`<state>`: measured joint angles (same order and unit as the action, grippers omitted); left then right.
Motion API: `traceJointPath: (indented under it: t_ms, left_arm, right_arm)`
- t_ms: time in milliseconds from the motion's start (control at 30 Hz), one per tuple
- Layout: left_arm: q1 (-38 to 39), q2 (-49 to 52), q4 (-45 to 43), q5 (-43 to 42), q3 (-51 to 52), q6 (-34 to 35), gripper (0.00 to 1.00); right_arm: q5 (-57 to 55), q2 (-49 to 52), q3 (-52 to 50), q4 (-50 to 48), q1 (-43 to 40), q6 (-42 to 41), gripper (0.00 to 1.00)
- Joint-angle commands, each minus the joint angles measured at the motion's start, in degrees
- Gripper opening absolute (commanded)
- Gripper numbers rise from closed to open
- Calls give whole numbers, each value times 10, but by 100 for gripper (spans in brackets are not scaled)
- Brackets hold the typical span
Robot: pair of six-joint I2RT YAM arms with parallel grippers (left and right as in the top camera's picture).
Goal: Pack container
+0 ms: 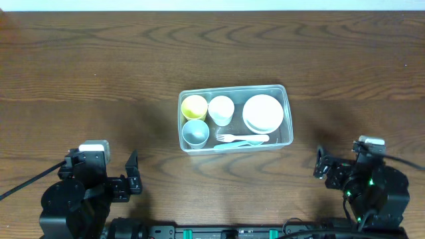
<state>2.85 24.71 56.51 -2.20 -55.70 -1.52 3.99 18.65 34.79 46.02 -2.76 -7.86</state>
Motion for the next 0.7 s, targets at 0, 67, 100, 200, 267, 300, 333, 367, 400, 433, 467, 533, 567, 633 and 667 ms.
traceJointPath:
  t_ms: [0,67,100,200,267,300,333,367,400,433,467,533,567,633,667]
  left_arm:
    - [1,3,0,1,3,3,98]
    - [1,3,0,1,3,3,98]
    - [1,3,0,1,3,3,98]
    - [1,3,0,1,3,3,98]
    - [1,3,0,1,3,3,98]
    - [1,3,0,1,3,3,98]
    - [1,3,0,1,3,3,98]
    - [1,3,0,1,3,3,98]
    - [1,3,0,1,3,3,98]
    - [1,3,0,1,3,3,98]
    - [1,3,0,1,3,3,98]
    - [1,3,0,1,3,3,98]
    - [1,3,0,1,3,3,98]
    - [1,3,0,1,3,3,98]
    - [1,3,0,1,3,3,98]
  right_arm:
    - [-3,-60,-44,-43,21,76,99]
    - [1,-103,-83,-79,27,77,99]
    - [6,-127,-106,-101,29,77,99]
    - [12,-187,-173,-185,31,75,99]
    - [21,-177,-206,-259,36,75,99]
    - [26,-177,-221,-291,38,75,99]
    - [27,-179,-235,-319,41,76,99]
    - [27,-182,-253,-356,45,78,99]
    - [24,-184,-266,-382,47,84,99]
    - [25,-184,-280,-408,49,88,99]
    - [23,-184,-294,-434,51,89,99]
    - [23,-184,-323,-480,52,89,99]
    - [23,-184,-336,-497,52,89,99]
    - [18,-184,-345,-494,52,96,99]
    - [17,-184,-345,-491,52,103,99]
